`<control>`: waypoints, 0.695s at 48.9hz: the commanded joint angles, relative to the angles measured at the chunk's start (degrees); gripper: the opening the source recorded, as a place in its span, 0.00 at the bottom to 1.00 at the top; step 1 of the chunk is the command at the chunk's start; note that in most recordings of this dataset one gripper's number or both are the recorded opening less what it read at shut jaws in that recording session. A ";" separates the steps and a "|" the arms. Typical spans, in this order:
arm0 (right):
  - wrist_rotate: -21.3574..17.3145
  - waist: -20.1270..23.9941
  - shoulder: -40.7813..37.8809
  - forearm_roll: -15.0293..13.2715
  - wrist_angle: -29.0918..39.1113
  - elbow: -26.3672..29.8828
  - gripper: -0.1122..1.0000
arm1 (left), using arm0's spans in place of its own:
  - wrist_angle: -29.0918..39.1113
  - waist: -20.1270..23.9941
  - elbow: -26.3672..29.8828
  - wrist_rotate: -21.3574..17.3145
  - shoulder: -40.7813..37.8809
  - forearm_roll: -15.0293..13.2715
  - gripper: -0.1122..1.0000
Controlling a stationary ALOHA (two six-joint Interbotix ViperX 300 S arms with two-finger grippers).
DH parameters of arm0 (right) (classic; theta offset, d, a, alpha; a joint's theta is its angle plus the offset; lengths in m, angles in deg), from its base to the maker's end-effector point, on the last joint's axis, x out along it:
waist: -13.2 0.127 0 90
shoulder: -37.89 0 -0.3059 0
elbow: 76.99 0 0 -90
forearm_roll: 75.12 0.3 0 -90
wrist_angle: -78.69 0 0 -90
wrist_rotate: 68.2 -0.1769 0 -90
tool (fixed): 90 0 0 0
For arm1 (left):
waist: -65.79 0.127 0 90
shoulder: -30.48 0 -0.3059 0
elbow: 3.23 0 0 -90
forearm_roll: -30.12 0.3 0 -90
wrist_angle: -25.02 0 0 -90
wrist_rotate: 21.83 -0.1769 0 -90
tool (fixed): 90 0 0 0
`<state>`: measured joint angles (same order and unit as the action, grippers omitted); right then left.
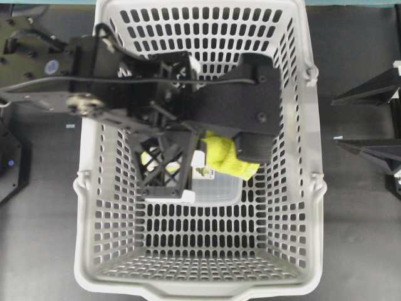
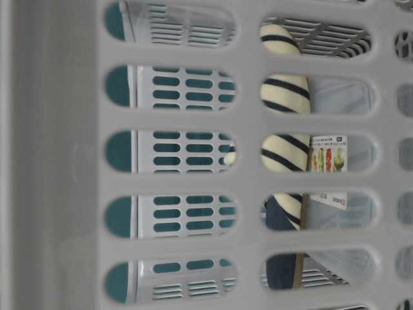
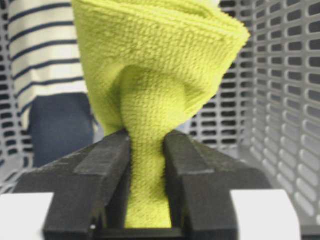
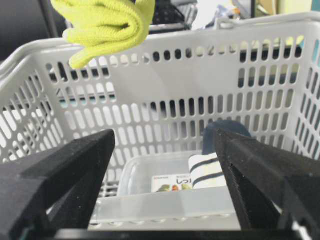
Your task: Pick up the yellow cloth from the shopping basket with the left arm.
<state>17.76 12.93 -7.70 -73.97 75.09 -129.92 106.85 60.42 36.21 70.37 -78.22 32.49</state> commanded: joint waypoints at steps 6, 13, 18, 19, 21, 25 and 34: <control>-0.18 0.09 -0.26 -0.09 -0.62 0.53 0.79 | 0.35 0.53 2.02 -1.41 0.53 0.26 0.25; -0.26 0.09 0.00 -0.09 -0.70 0.53 0.79 | 0.35 0.79 2.02 -0.97 0.53 0.26 0.25; -0.18 0.09 0.26 -0.09 -0.70 0.53 0.79 | 0.35 0.79 1.85 -0.97 0.53 0.26 0.25; -0.26 0.09 0.35 -0.09 -0.70 0.53 0.79 | 0.44 0.79 1.76 -0.97 0.53 0.26 0.26; -0.26 0.09 0.44 -0.09 -0.70 0.44 0.79 | 0.44 0.79 1.76 -0.97 0.53 0.26 0.25; -0.26 0.09 0.62 -0.09 -0.70 0.26 0.79 | 0.44 0.88 1.76 -0.70 0.53 0.18 0.25; -0.26 0.09 0.97 -0.09 -0.62 0.18 0.79 | 0.44 0.97 1.67 -0.53 0.53 0.26 0.25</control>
<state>17.58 12.93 -6.38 -73.97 74.91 -130.27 107.46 61.30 36.82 69.75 -78.75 32.58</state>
